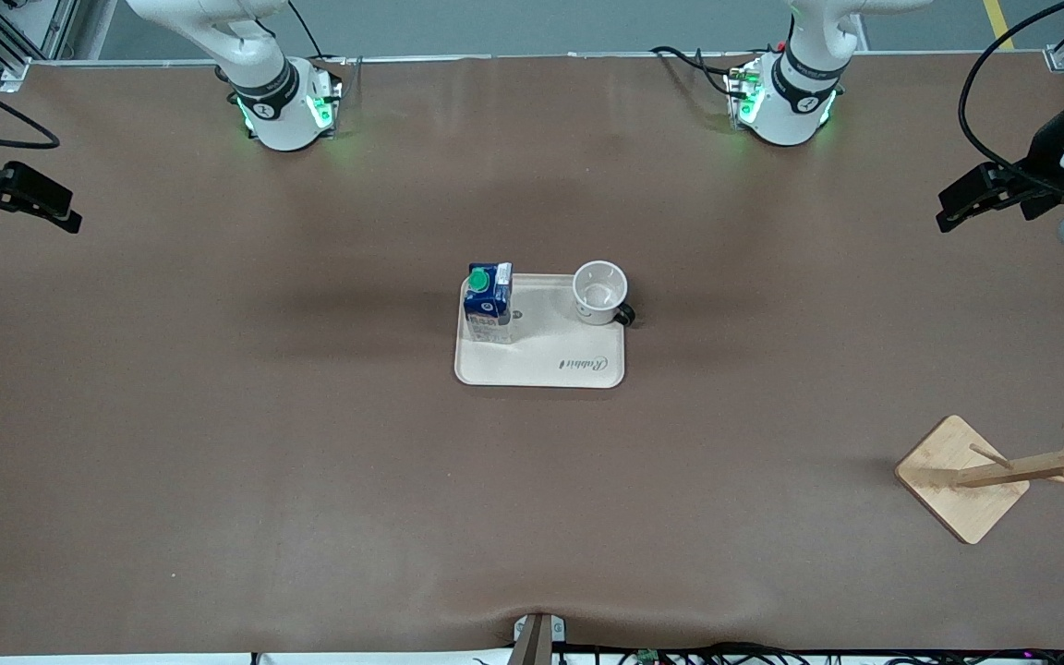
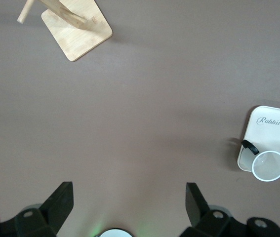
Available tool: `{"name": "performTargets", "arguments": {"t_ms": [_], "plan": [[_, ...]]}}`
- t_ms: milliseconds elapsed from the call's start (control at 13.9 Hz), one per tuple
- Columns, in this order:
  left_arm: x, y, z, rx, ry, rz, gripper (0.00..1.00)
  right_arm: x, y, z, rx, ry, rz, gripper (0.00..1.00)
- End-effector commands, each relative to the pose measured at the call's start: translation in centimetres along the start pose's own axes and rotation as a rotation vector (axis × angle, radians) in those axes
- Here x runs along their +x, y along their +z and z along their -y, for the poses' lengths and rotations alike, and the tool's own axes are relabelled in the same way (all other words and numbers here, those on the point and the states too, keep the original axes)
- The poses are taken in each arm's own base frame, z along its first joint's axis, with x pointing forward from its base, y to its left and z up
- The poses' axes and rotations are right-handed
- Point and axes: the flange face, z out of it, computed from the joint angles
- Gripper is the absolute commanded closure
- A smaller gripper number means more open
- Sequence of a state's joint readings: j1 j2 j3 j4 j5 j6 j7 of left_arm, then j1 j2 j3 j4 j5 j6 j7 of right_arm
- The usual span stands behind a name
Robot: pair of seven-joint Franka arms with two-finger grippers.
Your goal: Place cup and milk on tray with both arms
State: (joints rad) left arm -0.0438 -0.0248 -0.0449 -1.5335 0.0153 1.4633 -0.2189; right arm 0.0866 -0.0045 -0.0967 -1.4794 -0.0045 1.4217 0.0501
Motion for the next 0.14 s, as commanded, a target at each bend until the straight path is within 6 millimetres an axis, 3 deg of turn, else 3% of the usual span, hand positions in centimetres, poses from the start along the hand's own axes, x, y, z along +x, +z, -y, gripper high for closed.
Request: {"name": "performTargets", "arguments": {"t_ms": [0, 72], "plan": [[-0.33, -0.69, -0.15, 0.003, -0.008, 0.008, 0.00, -0.31, -0.15, -0.26, -0.008, -0.014, -0.001, 0.00], [-0.34, -0.69, -0.15, 0.003, -0.008, 0.008, 0.00, -0.24, -0.07, -0.47, -0.005, -0.010, 0.000, 0.00]]}}
